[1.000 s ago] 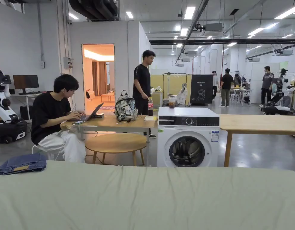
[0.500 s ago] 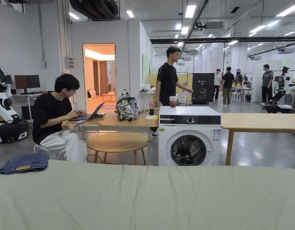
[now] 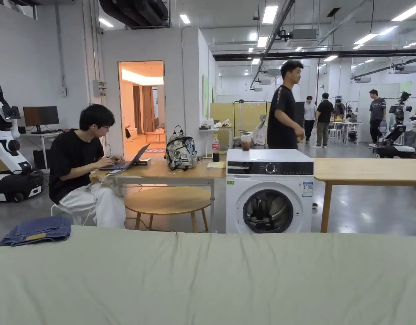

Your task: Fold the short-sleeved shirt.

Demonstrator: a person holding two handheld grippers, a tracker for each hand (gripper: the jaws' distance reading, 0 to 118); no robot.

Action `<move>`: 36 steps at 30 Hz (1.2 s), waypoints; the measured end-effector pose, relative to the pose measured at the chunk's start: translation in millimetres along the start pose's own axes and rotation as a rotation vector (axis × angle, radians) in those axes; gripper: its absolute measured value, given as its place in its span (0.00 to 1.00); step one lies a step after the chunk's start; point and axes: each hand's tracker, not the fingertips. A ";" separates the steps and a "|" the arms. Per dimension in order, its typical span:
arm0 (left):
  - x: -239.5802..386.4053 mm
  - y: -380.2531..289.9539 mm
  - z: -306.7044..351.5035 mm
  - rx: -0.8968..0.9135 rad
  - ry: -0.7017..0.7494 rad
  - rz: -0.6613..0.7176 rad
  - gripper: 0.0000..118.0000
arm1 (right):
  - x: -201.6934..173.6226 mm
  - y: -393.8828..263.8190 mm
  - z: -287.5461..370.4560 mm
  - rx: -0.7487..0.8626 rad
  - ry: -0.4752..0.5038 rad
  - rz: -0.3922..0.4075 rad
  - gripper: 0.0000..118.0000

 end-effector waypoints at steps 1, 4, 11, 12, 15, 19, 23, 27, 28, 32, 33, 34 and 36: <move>0.0 0.0 -0.2 0.002 -0.002 0.007 0.75 | -1.5 -1.5 -0.8 0.016 -0.020 0.004 0.92; 0.0 0.2 -1.3 -0.004 -0.012 0.017 0.75 | -8.4 -5.4 1.0 0.033 -0.080 0.028 0.92; 3.6 -1.6 -4.2 -0.019 -0.021 0.017 0.75 | -5.3 2.1 -1.8 0.008 -0.083 -0.062 0.92; 4.1 -1.7 -4.7 -0.020 -0.025 0.020 0.75 | -3.9 3.0 -1.5 0.006 -0.074 -0.073 0.92; 6.2 -1.9 -6.1 -0.026 -0.029 0.017 0.75 | -2.2 6.1 -1.4 0.004 -0.082 -0.089 0.92; 7.8 -1.6 -6.7 -0.029 -0.027 0.003 0.75 | -0.4 13.0 1.2 -0.010 -0.145 -0.133 0.92; 6.8 -1.5 -7.3 -0.027 -0.041 0.029 0.75 | 4.7 15.2 5.1 0.000 -0.115 -0.155 0.92; 7.1 -0.7 -6.2 -0.025 -0.035 0.026 0.75 | 2.0 16.3 5.2 -0.004 -0.135 -0.169 0.92; 7.2 -0.8 -6.2 -0.027 -0.035 0.026 0.75 | 0.8 16.8 4.1 -0.014 -0.149 -0.173 0.92; 6.9 -0.5 -5.8 -0.030 -0.041 0.031 0.75 | 1.8 15.6 1.8 -0.030 -0.143 -0.190 0.92; 7.1 -0.7 -5.8 -0.029 -0.041 0.031 0.75 | 2.1 15.3 1.6 -0.029 -0.135 -0.196 0.92; 7.1 -0.5 -6.1 -0.030 -0.041 0.032 0.75 | 2.3 15.1 1.4 -0.028 -0.129 -0.200 0.92; 7.3 -0.8 -6.9 -0.031 -0.038 0.038 0.75 | 2.8 14.9 0.6 -0.035 -0.116 -0.212 0.92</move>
